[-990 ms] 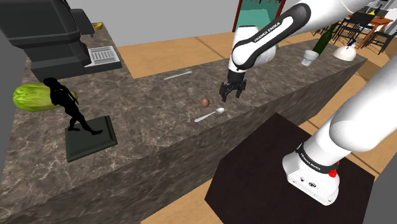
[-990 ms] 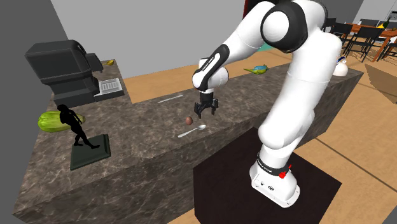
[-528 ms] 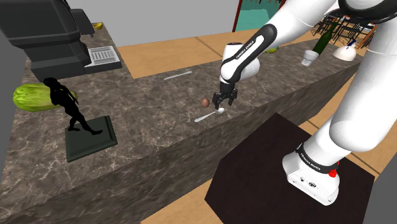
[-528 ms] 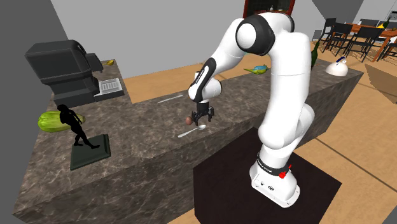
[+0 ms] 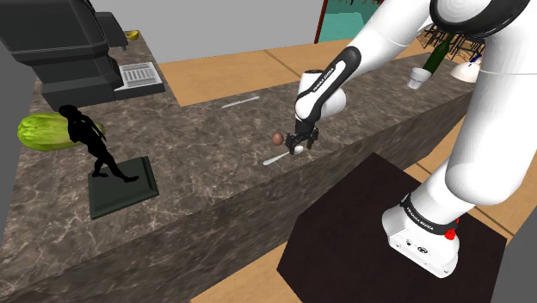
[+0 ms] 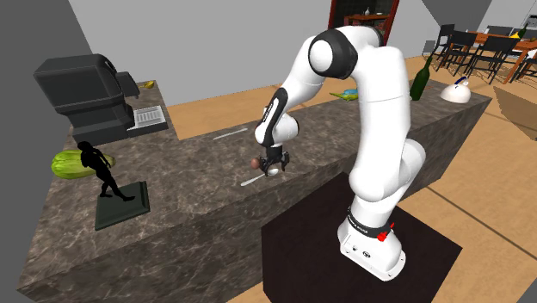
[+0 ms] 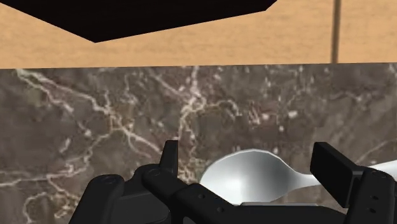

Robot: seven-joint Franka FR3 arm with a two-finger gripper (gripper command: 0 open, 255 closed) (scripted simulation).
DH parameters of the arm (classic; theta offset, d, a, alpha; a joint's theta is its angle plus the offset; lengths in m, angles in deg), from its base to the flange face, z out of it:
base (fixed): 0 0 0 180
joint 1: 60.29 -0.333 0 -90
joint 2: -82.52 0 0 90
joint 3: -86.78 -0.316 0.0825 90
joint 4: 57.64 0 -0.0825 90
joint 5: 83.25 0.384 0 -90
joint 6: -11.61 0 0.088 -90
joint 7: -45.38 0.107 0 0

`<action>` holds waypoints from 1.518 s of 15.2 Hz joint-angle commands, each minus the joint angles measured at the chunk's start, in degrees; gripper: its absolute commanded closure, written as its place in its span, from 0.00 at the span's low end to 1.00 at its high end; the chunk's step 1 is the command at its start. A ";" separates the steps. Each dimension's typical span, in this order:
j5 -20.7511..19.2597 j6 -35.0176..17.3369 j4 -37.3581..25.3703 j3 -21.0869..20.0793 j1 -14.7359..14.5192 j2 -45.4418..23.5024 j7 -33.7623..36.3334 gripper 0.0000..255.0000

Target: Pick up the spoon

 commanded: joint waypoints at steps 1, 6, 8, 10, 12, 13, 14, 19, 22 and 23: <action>0.04 -0.33 0.05 -0.02 0.04 -0.26 -0.08 1.00; 0.05 -0.33 0.14 -0.02 0.03 -0.17 -0.06 1.00; 0.05 -0.34 0.16 -0.03 0.03 -0.16 -0.06 1.00; 0.04 -0.28 -0.04 -0.02 0.01 -0.29 -0.04 1.00; -0.12 1.01 0.33 0.09 -0.06 1.38 0.15 1.00; -0.20 1.68 0.48 0.14 -0.09 2.19 0.25 1.00; -0.29 2.35 0.62 0.19 -0.12 3.00 0.35 1.00; -0.72 5.80 1.15 0.41 -0.23 6.98 0.83 1.00; -0.98 7.94 1.30 0.52 -0.28 9.28 1.12 1.00; -1.06 8.66 1.33 0.55 -0.29 10.04 1.21 1.00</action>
